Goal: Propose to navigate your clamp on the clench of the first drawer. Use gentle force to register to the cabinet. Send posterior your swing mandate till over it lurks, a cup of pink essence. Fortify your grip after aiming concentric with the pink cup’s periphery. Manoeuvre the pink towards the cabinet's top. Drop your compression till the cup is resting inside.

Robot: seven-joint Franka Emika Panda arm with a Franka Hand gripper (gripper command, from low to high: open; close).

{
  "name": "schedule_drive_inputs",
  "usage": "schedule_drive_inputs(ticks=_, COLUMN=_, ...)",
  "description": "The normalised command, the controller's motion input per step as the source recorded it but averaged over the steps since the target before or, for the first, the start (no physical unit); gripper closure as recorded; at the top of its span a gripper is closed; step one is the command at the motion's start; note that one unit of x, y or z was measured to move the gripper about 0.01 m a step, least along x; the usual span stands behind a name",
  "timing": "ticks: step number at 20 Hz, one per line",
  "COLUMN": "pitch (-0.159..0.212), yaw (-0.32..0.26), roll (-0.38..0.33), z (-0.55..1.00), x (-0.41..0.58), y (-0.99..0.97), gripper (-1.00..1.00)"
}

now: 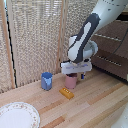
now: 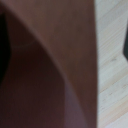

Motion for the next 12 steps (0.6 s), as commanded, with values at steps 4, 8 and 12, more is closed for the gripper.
schedule_drive_inputs(ticks=4, pitch=-0.018, yaw=0.050, roll=0.003, z=0.00, x=-0.110, y=0.00, gripper=1.00)
schedule_drive_inputs(ticks=8, pitch=-0.098, yaw=0.074, roll=0.000, z=0.06, x=-0.078, y=0.02, gripper=1.00)
schedule_drive_inputs(ticks=12, pitch=-0.147, yaw=-0.020, roll=0.042, z=0.38, x=-0.038, y=0.00, gripper=1.00)
